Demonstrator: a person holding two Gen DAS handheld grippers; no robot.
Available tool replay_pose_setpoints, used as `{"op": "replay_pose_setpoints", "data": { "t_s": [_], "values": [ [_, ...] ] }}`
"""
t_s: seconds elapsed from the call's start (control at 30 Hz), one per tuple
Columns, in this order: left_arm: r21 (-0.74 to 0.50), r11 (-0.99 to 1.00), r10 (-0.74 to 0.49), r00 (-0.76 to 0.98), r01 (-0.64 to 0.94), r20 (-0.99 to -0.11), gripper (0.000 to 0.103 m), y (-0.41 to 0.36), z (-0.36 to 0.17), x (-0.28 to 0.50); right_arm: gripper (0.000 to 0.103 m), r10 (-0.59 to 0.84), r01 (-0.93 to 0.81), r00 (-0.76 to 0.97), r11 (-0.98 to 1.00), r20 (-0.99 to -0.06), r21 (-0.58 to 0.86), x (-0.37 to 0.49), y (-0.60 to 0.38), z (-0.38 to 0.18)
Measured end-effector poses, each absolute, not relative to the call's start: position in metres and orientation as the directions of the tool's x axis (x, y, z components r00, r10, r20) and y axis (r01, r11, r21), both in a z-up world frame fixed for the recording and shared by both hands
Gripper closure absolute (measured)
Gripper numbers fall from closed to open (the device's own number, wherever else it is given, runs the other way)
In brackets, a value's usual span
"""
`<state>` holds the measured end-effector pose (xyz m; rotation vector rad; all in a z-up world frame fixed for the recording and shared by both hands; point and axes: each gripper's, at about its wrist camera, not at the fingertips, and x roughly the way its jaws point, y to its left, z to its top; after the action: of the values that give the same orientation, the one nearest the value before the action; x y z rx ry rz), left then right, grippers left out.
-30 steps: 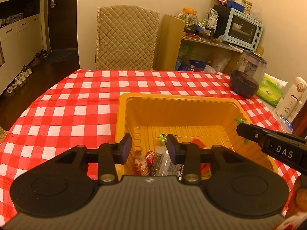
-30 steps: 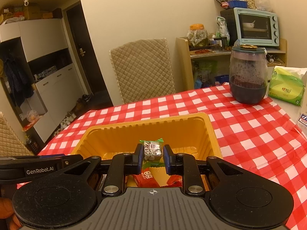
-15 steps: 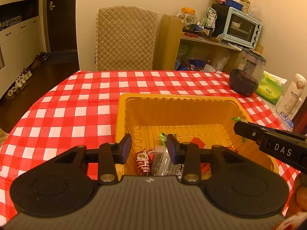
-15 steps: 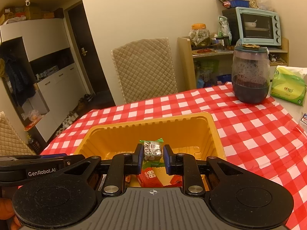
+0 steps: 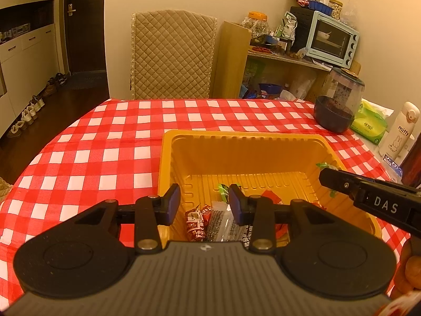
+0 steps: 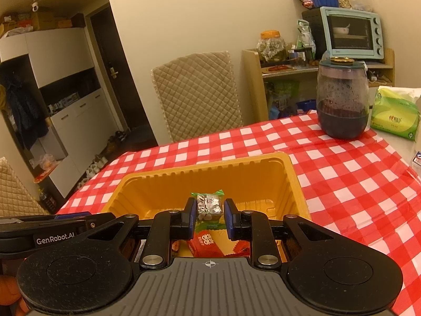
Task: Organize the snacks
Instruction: 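Open the left tool releasing the red-and-white candy while the right tool drops the green candy, then lift both open tools up and back from the tray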
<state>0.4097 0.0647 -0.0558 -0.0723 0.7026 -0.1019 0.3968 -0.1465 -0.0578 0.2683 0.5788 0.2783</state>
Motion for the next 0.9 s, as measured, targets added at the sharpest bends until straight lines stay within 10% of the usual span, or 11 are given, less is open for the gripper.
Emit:
{"op": "replay_pose_setpoints", "data": {
  "t_s": [0.1,0.2,0.9],
  "values": [
    [-0.099,0.993,-0.117,0.759,0.069,-0.641,0.064,0.065,-0.056,0.410,0.074,0.375,-0.205,0.795,0.906,-0.477,0.371,0.398,-0.150,-0.059],
    [-0.098,0.993,-0.116,0.761,0.069,-0.638,0.063,0.066,-0.055,0.409,0.034,0.378,-0.188,0.805,0.894,-0.458,0.407,0.398,-0.156,-0.060],
    [-0.019,0.998,-0.064,0.783,0.067,-0.619,0.023,0.058,-0.050,0.397,0.034,0.305,-0.117,0.814,0.920,-0.494,0.374,0.390,-0.170,-0.055]
  ]
}}
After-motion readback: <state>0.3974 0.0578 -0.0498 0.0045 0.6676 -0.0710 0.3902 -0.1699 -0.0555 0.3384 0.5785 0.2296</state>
